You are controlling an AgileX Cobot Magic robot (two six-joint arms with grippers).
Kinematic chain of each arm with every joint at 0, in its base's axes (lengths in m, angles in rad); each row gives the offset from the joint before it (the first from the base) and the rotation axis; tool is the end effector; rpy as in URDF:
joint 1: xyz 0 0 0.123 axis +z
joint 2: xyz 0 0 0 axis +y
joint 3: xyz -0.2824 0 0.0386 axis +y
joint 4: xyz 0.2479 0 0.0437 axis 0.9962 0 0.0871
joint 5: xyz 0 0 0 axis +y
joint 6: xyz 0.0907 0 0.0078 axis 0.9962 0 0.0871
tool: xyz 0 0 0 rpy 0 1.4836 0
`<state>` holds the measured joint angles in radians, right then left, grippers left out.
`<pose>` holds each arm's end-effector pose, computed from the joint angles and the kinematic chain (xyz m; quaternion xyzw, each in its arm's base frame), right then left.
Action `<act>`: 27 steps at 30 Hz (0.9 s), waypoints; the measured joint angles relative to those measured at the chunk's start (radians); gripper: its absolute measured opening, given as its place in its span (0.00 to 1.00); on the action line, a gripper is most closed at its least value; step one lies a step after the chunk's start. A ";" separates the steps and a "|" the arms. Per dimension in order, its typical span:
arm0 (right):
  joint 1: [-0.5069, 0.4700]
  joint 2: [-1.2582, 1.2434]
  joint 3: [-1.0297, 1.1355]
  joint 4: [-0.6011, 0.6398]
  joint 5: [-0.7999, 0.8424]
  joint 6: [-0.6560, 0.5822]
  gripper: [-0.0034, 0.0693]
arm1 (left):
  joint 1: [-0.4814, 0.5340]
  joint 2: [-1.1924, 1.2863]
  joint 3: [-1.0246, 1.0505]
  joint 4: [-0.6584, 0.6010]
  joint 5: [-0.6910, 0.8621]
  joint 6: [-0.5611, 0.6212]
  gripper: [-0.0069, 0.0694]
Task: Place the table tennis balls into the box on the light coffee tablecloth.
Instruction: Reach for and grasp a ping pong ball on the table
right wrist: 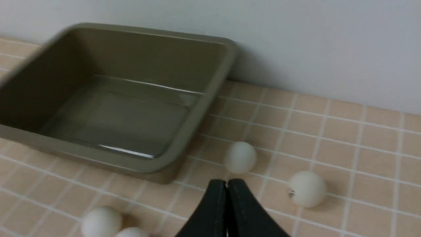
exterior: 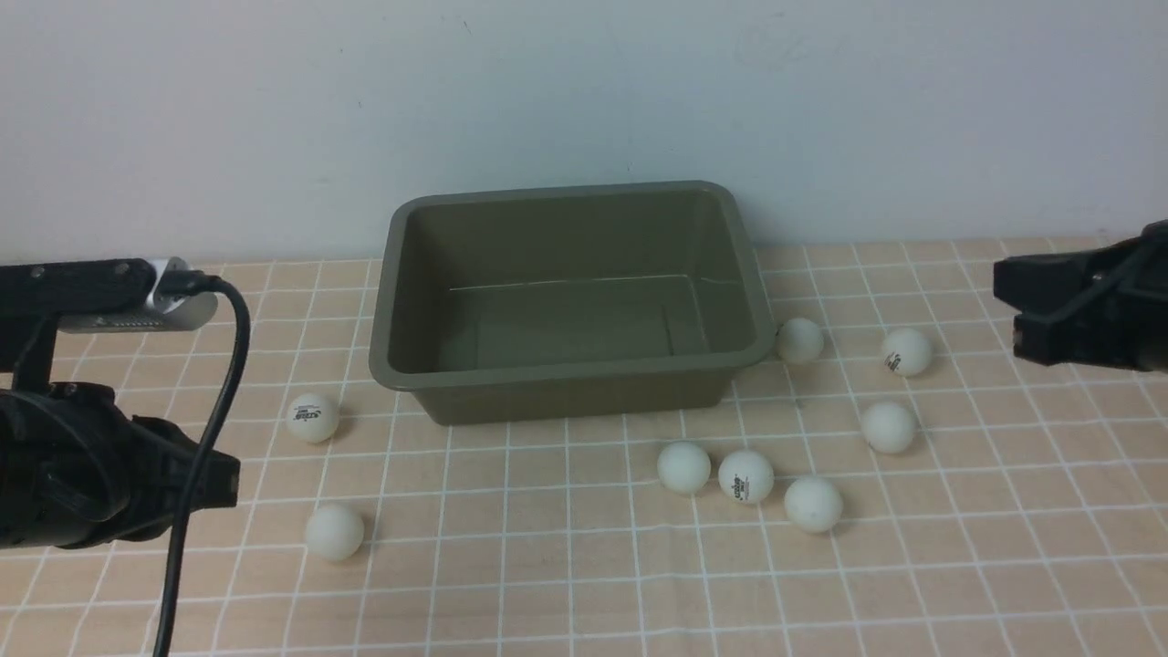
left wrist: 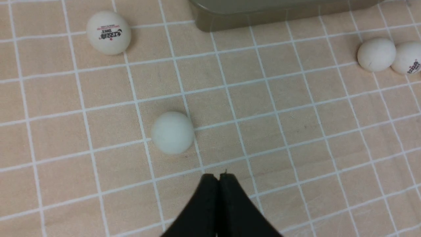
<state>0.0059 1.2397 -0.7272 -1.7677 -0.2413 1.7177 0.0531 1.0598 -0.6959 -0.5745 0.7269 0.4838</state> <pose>0.2609 0.0227 0.2788 -0.0876 0.8449 0.0877 0.5203 0.1957 -0.0226 0.2733 0.0497 0.9316 -0.1602 0.3224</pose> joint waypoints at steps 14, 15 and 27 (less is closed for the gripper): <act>0.000 0.153 0.000 0.274 0.528 -0.347 0.03 | 0.000 0.001 -0.001 0.023 0.018 0.000 0.00; 0.000 0.156 0.000 0.316 0.566 -0.418 0.03 | 0.000 0.001 -0.001 0.023 0.021 0.000 0.00; 0.001 0.168 -0.079 1.390 0.935 -1.454 0.03 | 0.000 0.001 -0.001 0.023 0.032 0.000 0.00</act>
<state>0.0073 1.4075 -0.8064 -0.3781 0.6940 0.2641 0.0531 1.0610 -0.6970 -0.5515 0.7585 0.4838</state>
